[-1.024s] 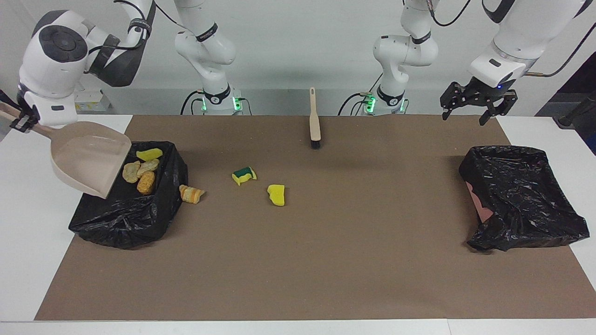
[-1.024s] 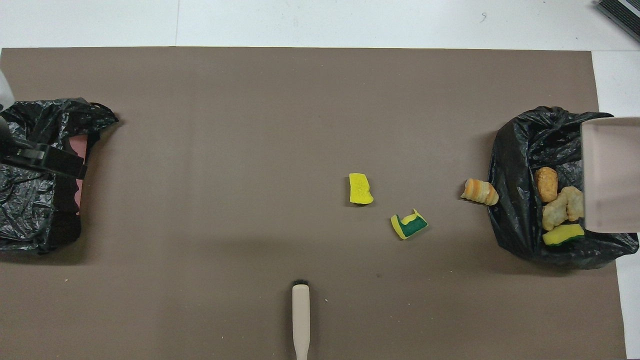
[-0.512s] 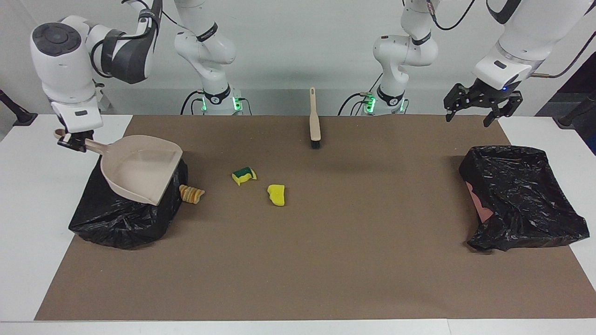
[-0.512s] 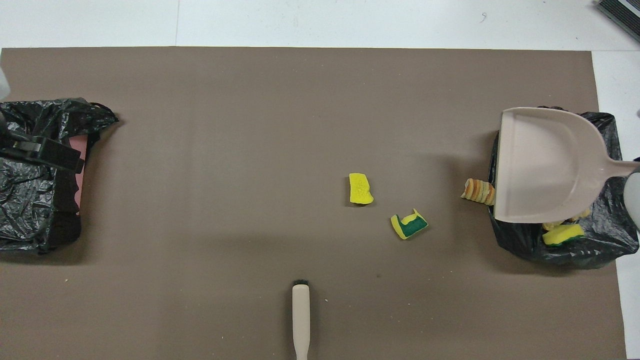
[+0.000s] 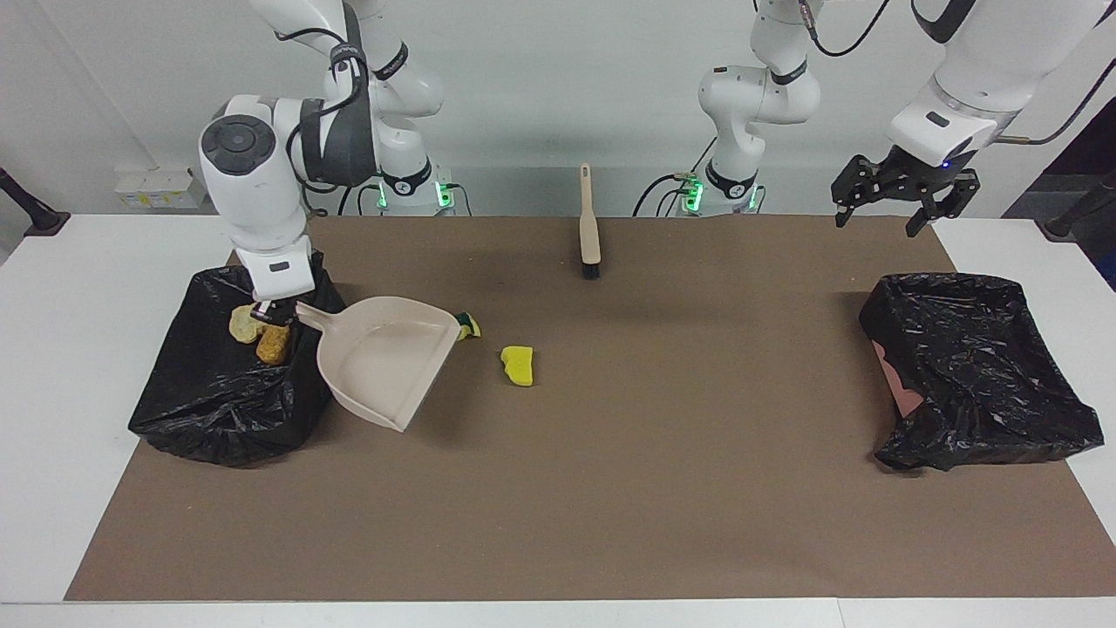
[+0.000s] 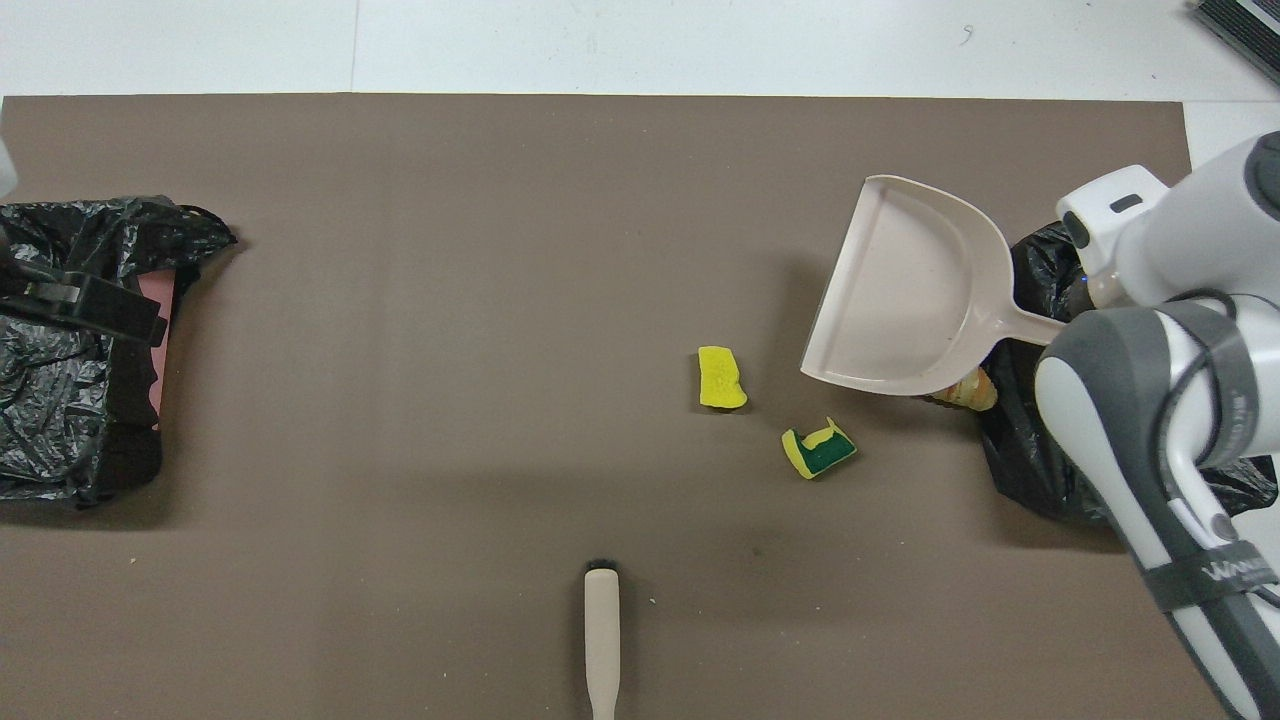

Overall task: Sweep and dump trash in bin
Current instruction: 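Bring the empty dustpan back over the table with the right gripper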

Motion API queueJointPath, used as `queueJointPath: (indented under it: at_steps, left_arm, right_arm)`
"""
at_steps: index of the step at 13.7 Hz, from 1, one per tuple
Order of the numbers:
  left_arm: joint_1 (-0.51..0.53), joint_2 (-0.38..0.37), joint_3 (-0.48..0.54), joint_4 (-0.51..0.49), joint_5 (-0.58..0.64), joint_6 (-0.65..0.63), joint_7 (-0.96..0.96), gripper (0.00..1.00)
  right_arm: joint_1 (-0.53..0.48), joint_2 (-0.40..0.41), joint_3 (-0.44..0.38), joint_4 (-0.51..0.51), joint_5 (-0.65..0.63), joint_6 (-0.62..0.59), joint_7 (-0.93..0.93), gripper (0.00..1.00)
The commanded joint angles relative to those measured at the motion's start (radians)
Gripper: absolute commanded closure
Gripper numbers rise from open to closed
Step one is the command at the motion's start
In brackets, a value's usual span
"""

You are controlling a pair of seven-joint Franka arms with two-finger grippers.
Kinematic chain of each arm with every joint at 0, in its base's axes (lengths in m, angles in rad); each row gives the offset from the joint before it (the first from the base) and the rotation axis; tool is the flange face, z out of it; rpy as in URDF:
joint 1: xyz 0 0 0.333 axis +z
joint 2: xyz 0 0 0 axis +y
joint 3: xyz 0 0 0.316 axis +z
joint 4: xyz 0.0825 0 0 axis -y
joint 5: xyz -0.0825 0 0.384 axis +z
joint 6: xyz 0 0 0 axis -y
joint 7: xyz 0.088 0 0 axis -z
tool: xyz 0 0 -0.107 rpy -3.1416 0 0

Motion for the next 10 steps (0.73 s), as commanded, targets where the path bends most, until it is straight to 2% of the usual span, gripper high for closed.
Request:
queueJointPath:
  at_steps: [1,3,5,10]
  left_arm:
    - [0.018,0.020,0.001,0.038,0.015,-0.030,0.015,0.00]
    - [0.032,0.011,0.005,0.036,0.012,-0.036,0.015,0.00]
    - [0.033,-0.017,0.006,0.025,0.016,-0.036,0.017,0.00]
    - [0.070,-0.095,0.017,-0.093,0.007,-0.001,0.022,0.00]
  right_arm:
    - [0.066,0.006,-0.002,-0.002,0.026,0.036,0.197,1.00]
    - [0.115,0.020,-0.002,-0.002,0.034,0.044,0.334,1.00]
    - [0.152,0.034,-0.002,-0.002,0.119,0.044,0.502,1.00]
    - [0.302,0.118,-0.002,0.021,0.253,0.124,0.995,1.00]
